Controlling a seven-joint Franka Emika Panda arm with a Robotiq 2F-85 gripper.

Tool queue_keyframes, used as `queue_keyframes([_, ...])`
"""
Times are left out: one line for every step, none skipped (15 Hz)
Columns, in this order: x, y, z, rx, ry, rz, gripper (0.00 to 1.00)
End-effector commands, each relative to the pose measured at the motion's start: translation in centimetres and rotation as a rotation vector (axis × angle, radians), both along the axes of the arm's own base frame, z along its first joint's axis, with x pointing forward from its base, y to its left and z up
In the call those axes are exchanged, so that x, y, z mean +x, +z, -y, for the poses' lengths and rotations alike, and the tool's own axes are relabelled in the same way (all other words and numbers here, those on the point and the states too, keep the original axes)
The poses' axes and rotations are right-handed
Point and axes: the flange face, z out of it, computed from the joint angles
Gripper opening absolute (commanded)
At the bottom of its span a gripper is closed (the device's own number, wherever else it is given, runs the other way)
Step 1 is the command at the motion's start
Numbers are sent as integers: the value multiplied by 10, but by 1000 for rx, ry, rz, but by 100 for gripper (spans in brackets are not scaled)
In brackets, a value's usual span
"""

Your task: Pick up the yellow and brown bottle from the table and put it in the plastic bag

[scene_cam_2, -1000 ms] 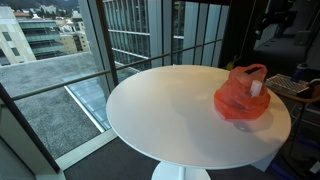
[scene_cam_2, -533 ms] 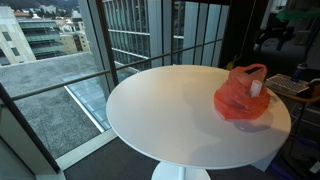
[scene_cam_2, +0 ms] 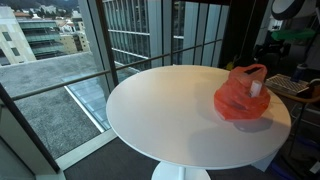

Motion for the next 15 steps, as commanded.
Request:
queue_keyframes([4, -23, 7, -4, -15, 2, 100])
queue_keyframes([4, -30, 6, -4, -11, -3, 100])
queue_keyframes([5, -36, 5, -8, -5, -3, 100])
queue_keyframes([5, -41, 4, -11, -3, -5, 100])
queue_keyframes([6, -45, 4, -14, -1, -5, 100])
queue_keyframes([6, -50, 4, -18, 1, -7, 100])
queue_keyframes([6, -54, 4, -21, 3, -8, 100])
queue_keyframes([6, -58, 2, -22, 7, -12, 100])
queue_keyframes([6, -62, 1, -24, 10, -13, 100])
queue_keyframes([5, -66, -1, -23, 16, -19, 100])
queue_keyframes([4, -70, -4, -22, 20, -26, 100])
queue_keyframes([4, -74, -6, -20, 23, -33, 100])
queue_keyframes([4, -77, -9, -20, 27, -38, 100])
queue_keyframes([5, -81, -12, -19, 31, -44, 100])
queue_keyframes([6, -83, -16, -20, 34, -48, 100])
